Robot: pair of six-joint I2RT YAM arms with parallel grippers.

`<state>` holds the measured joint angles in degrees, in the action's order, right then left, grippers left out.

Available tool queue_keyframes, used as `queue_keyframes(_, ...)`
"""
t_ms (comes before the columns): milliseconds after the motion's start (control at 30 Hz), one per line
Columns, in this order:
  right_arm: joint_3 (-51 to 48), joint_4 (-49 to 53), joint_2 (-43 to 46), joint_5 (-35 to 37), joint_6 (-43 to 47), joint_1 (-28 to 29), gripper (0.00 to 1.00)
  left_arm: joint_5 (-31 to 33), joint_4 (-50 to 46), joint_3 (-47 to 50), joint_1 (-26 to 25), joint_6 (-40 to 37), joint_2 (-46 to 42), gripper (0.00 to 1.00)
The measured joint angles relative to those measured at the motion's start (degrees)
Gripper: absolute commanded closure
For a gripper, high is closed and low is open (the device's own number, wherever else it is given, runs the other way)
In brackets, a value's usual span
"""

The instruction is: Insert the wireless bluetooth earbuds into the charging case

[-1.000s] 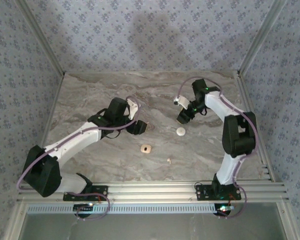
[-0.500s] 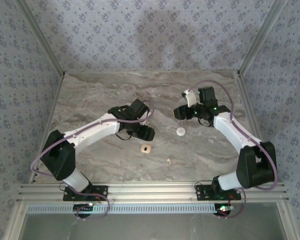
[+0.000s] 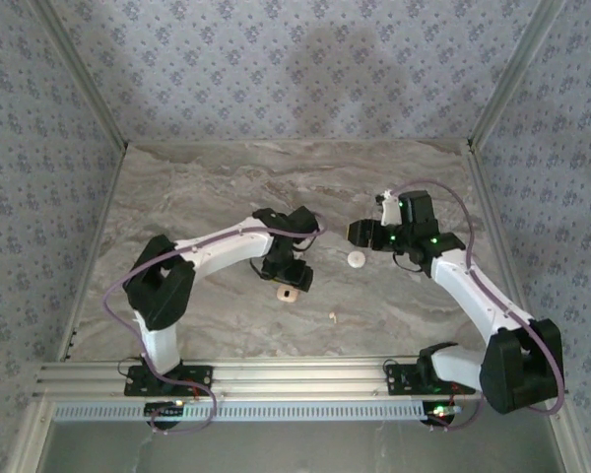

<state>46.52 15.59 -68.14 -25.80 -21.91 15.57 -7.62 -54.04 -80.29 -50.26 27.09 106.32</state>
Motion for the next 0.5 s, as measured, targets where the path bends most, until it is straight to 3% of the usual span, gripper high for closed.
queue_keyframes(500,-1.4,0.0,1.4,2.1,-2.3,1.1,0.42,3.9,-3.0,-1.7,-0.4,0.2,6.7,0.29)
